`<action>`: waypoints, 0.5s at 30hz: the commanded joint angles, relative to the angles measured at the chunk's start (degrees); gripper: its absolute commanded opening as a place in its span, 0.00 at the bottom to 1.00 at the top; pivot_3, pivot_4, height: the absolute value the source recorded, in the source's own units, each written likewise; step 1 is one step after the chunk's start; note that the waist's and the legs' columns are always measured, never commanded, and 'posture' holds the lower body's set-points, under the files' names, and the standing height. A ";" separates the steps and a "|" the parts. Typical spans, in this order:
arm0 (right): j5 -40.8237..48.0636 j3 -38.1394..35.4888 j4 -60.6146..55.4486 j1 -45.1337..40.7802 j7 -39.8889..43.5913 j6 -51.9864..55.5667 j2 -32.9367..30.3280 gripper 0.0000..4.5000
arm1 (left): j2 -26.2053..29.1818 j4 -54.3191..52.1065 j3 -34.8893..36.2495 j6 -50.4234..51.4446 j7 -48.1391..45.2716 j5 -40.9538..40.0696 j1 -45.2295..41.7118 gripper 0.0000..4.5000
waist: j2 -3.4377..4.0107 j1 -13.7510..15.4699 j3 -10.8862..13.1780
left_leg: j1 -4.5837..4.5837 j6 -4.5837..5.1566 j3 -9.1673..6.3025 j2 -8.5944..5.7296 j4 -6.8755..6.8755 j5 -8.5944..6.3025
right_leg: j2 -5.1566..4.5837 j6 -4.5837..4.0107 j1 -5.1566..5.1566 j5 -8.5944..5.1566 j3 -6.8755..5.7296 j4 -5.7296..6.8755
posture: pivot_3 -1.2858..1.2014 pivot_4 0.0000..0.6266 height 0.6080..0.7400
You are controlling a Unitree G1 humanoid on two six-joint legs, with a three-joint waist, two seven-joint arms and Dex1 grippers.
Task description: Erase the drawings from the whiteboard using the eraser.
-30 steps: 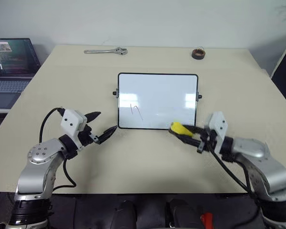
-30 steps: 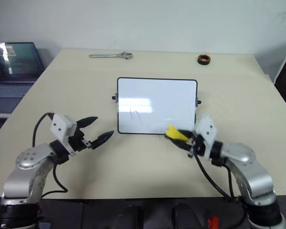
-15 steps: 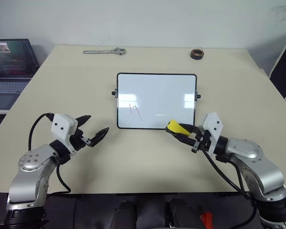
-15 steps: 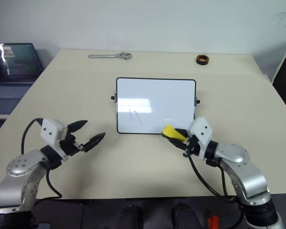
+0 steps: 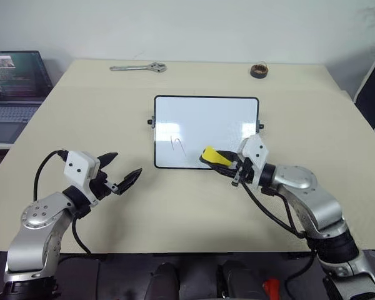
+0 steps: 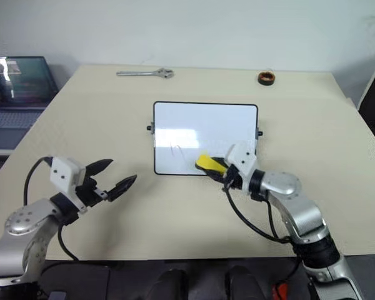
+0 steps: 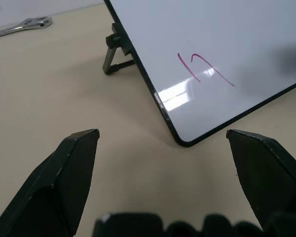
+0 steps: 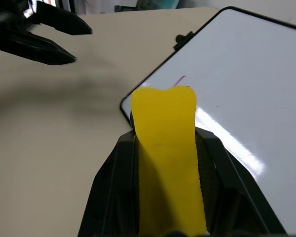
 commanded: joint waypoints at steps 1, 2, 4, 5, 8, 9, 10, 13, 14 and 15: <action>-7.79 5.60 8.29 -6.89 -1.09 -8.73 2.74 0.25 | 1.03 -1.48 1.20 -0.89 -0.29 -0.05 -0.16 1.00 | 0.00 -0.45 0.00 | 0.02 0.00 0.03 -0.01 0.01 0.00 | 0.04 -0.01 -0.04 0.00 0.01 0.08 | 0.52 0.24 1.00; -9.68 6.72 11.24 -8.79 -1.66 -10.57 3.74 0.25 | 1.21 -1.14 1.06 -1.05 -0.56 0.09 -0.28 1.00 | 0.00 -0.59 0.00 | 0.02 0.00 0.03 -0.01 0.01 0.01 | 0.06 -0.02 -0.07 0.00 0.02 0.14 | 0.52 0.24 1.00; -12.74 8.48 17.45 -12.45 -2.65 -14.11 5.91 0.25 | 1.67 -0.23 0.54 -1.67 -1.32 0.62 -0.59 1.00 | 0.00 -0.72 0.00 | 0.01 -0.01 0.02 -0.01 0.02 0.01 | 0.08 -0.03 -0.10 -0.01 0.03 0.21 | 0.52 0.24 1.00; -14.23 9.10 20.85 -14.32 -3.54 -15.61 7.16 0.25 | 1.76 0.19 0.27 -1.94 -1.59 0.85 -0.77 1.00 | 0.00 -0.78 0.00 | 0.01 -0.01 0.04 0.00 0.04 0.01 | 0.08 -0.03 -0.11 -0.01 0.04 0.23 | 0.52 0.24 1.00; -19.36 10.55 34.39 -21.33 -7.98 -21.22 11.24 0.25 | 1.63 1.87 -0.72 -3.01 -2.51 1.30 -1.71 1.00 | 0.00 -0.89 0.00 | 0.00 -0.01 0.06 0.02 0.06 0.01 | 0.00 -0.03 -0.11 -0.01 0.02 0.25 | 0.52 0.24 1.00; -20.74 10.87 38.61 -23.22 -9.13 -23.01 12.08 0.25 | 1.56 2.56 -1.02 -3.56 -2.91 1.43 -1.94 1.00 | -0.01 -0.93 -0.01 | -0.01 -0.01 0.08 0.02 0.06 0.01 | -0.01 -0.03 -0.12 -0.01 0.01 0.27 | 0.52 0.24 1.00; -21.68 11.06 41.95 -24.53 -9.66 -24.41 12.69 0.25 | 1.53 3.13 -1.15 -4.05 -3.26 1.52 -2.02 1.00 | -0.01 -0.94 0.00 | 0.00 -0.01 0.09 0.02 0.07 0.01 | -0.02 -0.03 -0.13 -0.01 0.01 0.27 | 0.52 0.24 1.00; -24.33 12.44 49.35 -27.00 -8.48 -27.46 13.26 0.25 | 1.54 6.26 -1.09 -6.66 -4.82 2.00 -1.82 1.00 | -0.02 -0.73 -0.01 | -0.02 -0.01 0.05 0.05 0.06 0.01 | -0.06 -0.03 -0.14 -0.01 0.00 0.25 | 0.52 0.24 1.00; -25.04 12.87 50.79 -27.49 -7.75 -28.23 13.33 0.25 | 1.55 7.13 -1.03 -7.41 -5.26 2.13 -1.78 1.00 | -0.01 -0.76 -0.01 | -0.04 -0.01 0.06 0.04 0.05 0.01 | -0.06 -0.03 -0.15 -0.01 0.00 0.25 | 0.52 0.24 1.00; -25.63 13.38 51.70 -27.78 -6.77 -28.87 13.43 0.25 | 1.58 8.05 -1.01 -8.22 -5.69 2.26 -1.75 1.00 | -0.01 -0.86 -0.01 | -0.02 -0.01 0.08 0.06 0.05 0.01 | -0.07 -0.03 -0.15 -0.01 0.00 0.25 | 0.52 0.24 1.00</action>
